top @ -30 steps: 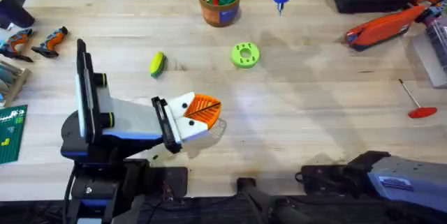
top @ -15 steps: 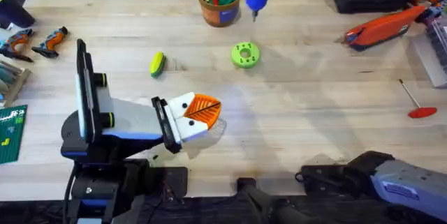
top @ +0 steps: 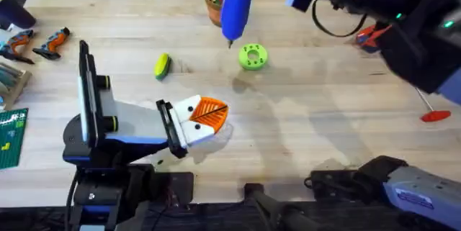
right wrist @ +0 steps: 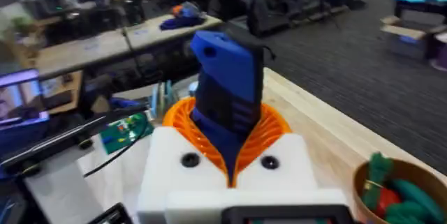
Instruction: Pick up the gripper from the table and insert it into the empty holder that is missing its gripper. Then pick up a screw, insert it into the mounting hole, and use the screwdriver to tighten it. Finally, clean up the table by picking up the vegetable and placing it into the bucket.
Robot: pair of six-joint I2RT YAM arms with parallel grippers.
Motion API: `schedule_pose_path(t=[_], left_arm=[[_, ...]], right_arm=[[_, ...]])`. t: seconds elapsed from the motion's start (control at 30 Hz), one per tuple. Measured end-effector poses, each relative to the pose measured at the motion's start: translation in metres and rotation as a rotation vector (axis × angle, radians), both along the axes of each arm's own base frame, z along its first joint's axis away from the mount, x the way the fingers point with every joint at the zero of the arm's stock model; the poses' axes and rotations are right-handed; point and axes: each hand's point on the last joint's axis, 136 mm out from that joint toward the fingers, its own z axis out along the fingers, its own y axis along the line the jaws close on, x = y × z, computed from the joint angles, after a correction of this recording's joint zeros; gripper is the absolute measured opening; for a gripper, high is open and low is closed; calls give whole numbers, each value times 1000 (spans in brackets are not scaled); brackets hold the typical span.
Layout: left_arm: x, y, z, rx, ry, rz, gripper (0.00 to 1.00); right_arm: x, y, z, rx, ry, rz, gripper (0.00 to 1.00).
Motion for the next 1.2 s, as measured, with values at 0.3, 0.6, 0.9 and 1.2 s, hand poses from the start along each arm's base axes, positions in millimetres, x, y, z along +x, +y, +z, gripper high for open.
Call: schedule_pose_path(t=[0.3, 0.6, 0.9, 1.2], left_arm=[[0, 0, 0, 0, 0, 0, 5], [0, 0, 0, 0, 0, 0, 5], [0, 0, 0, 0, 0, 0, 5], [0, 0, 0, 0, 0, 0, 5]], right_arm=[[-44, 11, -14, 81, -82, 185, 27], [-85, 34, -6, 116, -204, 337, 27], [-108, 51, -12, 124, -273, 454, 27], [-126, 58, -8, 138, -314, 504, 27]])
